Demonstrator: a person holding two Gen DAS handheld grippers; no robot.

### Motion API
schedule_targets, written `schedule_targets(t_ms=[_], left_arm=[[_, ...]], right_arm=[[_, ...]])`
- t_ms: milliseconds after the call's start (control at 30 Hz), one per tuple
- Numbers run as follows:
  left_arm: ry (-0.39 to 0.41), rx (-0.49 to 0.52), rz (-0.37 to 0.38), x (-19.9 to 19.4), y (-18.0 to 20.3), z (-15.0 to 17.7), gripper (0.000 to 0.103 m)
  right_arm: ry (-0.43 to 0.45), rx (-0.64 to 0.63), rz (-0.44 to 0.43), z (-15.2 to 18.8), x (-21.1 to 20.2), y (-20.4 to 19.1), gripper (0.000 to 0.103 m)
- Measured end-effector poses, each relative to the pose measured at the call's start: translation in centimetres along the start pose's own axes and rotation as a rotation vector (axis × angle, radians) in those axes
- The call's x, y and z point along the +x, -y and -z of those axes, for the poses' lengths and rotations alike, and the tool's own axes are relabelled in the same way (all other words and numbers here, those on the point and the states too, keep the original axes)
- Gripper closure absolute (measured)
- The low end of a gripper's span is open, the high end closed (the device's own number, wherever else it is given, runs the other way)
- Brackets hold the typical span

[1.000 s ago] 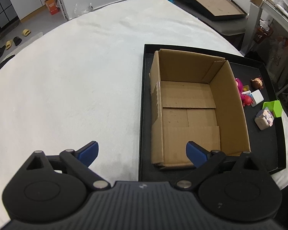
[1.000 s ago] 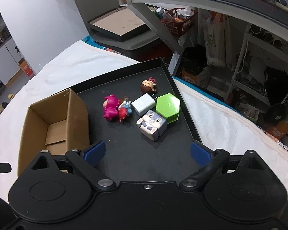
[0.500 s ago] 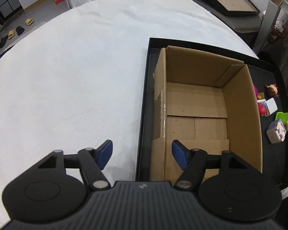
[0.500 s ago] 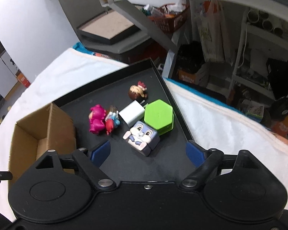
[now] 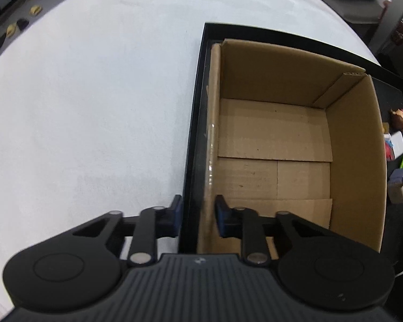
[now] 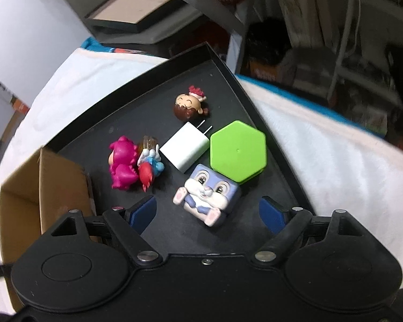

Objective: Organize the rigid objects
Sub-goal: 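Move the right gripper toward the lavender bunny cube and open it, then close the right gripper on the lavender bunny cube and lift it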

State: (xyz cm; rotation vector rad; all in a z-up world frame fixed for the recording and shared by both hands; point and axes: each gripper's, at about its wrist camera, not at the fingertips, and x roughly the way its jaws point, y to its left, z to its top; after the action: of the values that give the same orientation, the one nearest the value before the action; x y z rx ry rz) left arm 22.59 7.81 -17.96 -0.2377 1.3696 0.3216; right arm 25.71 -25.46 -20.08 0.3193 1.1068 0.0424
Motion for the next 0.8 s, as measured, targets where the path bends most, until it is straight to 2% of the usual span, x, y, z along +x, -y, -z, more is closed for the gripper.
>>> schedule_targets(t_ms=[100,200,267,333,567,800], left_arm=[[-0.019,-0.022,0.009,0.3,0.3,-0.3,0.091],[-0.013,-0.041,0.021,0.1,0.3,-0.2,0.091],[-0.001,-0.037,0.019,-0.1,0.3,0.0,0.091],[0.008,-0.036,0.023,-0.2,0.3,0.2,0.091],[0.018,-0.039,0.056,-0.8,-0.3,1.2,0.091],[0.030,-0.025,0.090,-1.2,-0.5,1.8,0.091]], right_arm=[[-0.013,0.027,0.032,-0.2,1.0,-0.1,0.020],[-0.006,0.037,0.043,-0.4,1.4,-0.2,0.024],[-0.013,0.058,0.029,-0.3,1.7,0.3,0.046],[-0.009,0.081,0.013,-0.2,1.6,0.7,0.050],[0.009,0.066,0.031,1.4,0.1,1.8,0.053],[0.004,0.079,0.011,2.9,-0.9,2.7,0.055]])
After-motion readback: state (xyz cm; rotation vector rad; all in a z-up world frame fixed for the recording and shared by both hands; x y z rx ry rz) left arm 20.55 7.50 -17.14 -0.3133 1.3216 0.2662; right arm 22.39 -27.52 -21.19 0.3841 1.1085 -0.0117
